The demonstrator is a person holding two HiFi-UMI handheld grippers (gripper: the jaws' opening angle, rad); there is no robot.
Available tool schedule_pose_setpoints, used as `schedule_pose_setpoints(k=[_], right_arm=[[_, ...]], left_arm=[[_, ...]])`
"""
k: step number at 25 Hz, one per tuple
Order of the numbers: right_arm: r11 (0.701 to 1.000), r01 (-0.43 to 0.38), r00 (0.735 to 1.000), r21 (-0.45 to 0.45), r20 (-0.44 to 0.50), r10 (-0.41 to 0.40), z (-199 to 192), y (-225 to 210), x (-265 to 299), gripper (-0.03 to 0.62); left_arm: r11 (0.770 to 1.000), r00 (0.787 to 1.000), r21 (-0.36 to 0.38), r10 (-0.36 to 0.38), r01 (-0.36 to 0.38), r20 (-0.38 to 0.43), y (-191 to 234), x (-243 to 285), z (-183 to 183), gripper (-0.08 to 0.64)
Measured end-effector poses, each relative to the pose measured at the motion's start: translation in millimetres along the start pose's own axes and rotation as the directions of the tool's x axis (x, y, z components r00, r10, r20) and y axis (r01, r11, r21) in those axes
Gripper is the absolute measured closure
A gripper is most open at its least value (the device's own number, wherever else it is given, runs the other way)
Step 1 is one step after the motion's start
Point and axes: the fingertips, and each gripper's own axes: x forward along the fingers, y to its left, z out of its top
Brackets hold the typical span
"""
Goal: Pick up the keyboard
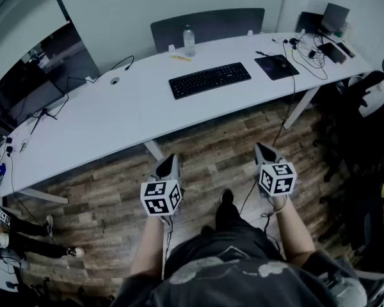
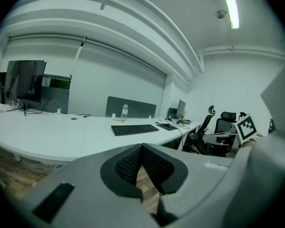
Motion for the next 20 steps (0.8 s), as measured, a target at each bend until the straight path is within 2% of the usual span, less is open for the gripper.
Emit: schedule_pose_setpoints(k=[10, 14, 20], right_arm=[[1.000, -0.008, 1.000, 0.005, -0.018, 0.008, -10.3, 17.0, -1.2, 0.592], [0.999, -0.011, 1.000, 0.038, 0.004, 0.011, -6.4, 21.2, -3.1, 0.592], [0.999, 0.003, 1.000, 0.054, 0.002, -0.004, -10.0, 12.1, 3.9, 0.591]], left_arm=[[1.000, 1.000, -0.013, -0.003, 0.003, -0.016, 8.0, -8.3, -12.3, 0.560], [1.000, 1.000, -0.023, -0.012, 0.012, -0.029, 9.4, -10.2, -15.6, 0.560], [0.999, 0.998, -0.021, -0.027, 0.026, -0.050, 8.2, 1.5, -19.5, 0.560]])
